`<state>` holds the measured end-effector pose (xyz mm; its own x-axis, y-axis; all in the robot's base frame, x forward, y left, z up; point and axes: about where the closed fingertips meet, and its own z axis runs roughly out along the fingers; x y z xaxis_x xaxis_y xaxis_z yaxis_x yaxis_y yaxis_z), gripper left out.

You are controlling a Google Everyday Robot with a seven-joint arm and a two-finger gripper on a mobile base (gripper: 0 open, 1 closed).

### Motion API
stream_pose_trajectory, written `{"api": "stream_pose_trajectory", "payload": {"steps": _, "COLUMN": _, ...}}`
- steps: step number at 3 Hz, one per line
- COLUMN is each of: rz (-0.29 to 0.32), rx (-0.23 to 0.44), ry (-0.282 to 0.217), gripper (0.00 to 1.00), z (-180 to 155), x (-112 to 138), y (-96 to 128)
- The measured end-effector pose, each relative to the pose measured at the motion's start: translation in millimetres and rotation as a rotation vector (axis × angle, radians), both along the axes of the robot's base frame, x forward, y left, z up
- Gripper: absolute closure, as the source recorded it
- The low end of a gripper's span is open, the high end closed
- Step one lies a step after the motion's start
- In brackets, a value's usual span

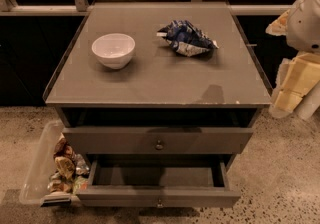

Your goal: Close middle drawer

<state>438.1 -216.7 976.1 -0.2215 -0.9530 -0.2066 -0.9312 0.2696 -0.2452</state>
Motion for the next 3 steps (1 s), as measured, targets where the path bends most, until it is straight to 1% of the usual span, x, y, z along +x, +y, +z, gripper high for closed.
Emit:
{"api": "stream_pose_trajectory", "payload": {"steps": 1, "rz": 0.001, "rx": -0.002, "ry": -0.015, "gripper": 0.0, "z": 1, "x": -2, "y": 1}}
{"api": "stream_pose_trajectory", "payload": {"steps": 2, "rz": -0.006, "rx": 0.071, "ry": -0.015, "gripper": 0.0, "z": -29, "x": -17, "y": -1}}
{"api": "stream_pose_trajectory", "payload": {"steps": 3, "rz": -0.062, "rx": 0.255, "ry": 0.024, "gripper": 0.0, "z": -105, "x": -40, "y": -5}}
